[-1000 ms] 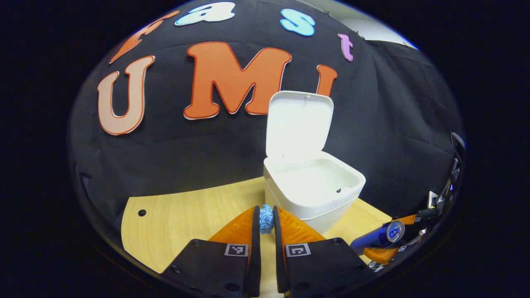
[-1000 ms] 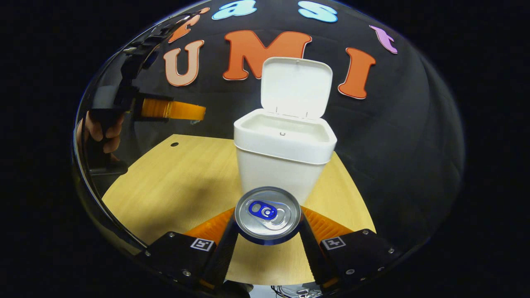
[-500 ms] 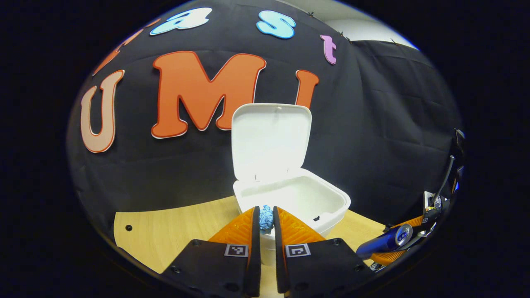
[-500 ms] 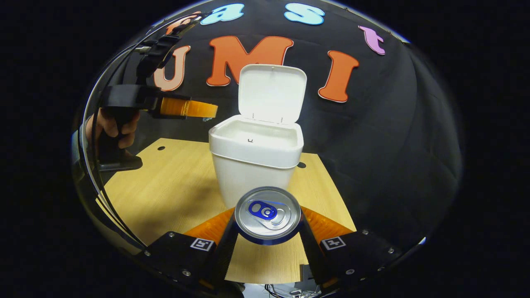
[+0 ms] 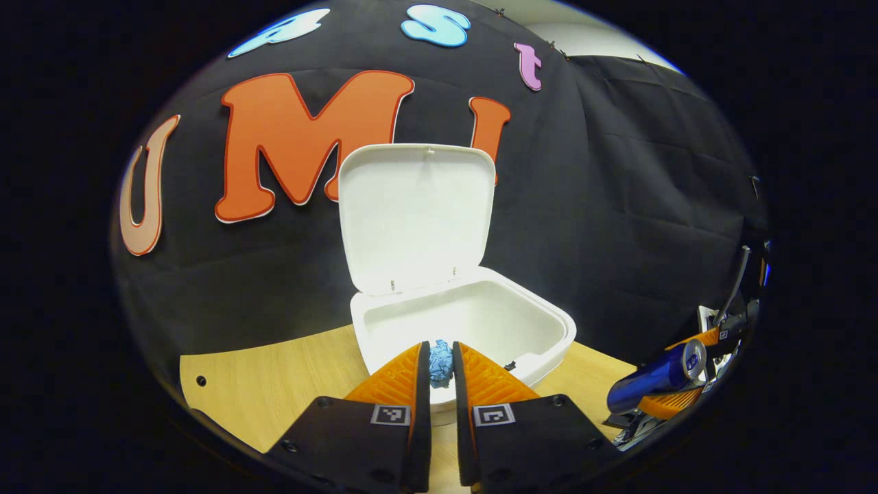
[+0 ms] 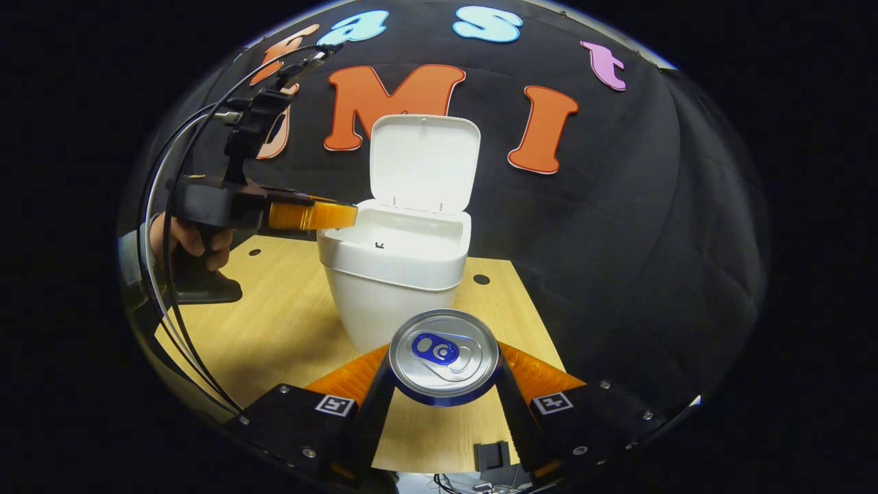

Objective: Press the lid of the desktop garbage bin to open it, pick up the crumpled paper on the desktop and throw it into the bin, then pick up the pop can on the desktop and drop it into the bin, and finally close the garbage bin lid.

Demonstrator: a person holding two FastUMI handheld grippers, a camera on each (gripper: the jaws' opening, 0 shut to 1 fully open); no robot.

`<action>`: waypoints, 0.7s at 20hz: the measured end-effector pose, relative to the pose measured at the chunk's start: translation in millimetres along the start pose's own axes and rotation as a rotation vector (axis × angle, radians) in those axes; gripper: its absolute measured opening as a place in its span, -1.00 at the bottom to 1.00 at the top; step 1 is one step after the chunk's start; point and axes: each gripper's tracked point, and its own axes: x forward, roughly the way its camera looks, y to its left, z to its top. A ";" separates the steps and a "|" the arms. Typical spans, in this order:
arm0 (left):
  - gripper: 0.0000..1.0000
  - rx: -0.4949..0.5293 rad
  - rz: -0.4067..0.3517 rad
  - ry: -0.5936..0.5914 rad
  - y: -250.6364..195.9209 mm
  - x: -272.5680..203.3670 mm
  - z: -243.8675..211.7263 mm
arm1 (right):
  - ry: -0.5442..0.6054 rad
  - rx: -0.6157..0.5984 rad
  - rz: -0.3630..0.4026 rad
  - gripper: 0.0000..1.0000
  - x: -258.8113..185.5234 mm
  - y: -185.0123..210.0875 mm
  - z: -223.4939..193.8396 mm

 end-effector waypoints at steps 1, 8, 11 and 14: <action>-0.57 0.003 0.006 0.005 1.2 2.3 -2.1 | -0.006 -0.008 -0.005 0.59 2.2 -4.6 4.3; -0.36 -0.054 0.019 0.027 8.3 -3.0 -15.1 | -0.079 -0.022 -0.010 0.59 17.4 -26.7 48.8; -0.07 -0.065 0.013 -0.003 7.9 -5.9 -9.6 | -0.120 -0.021 0.000 0.58 23.9 -32.9 72.5; 0.31 -0.066 0.034 -0.012 9.2 -13.8 -9.1 | -0.158 -0.048 0.008 0.58 29.4 -35.6 90.7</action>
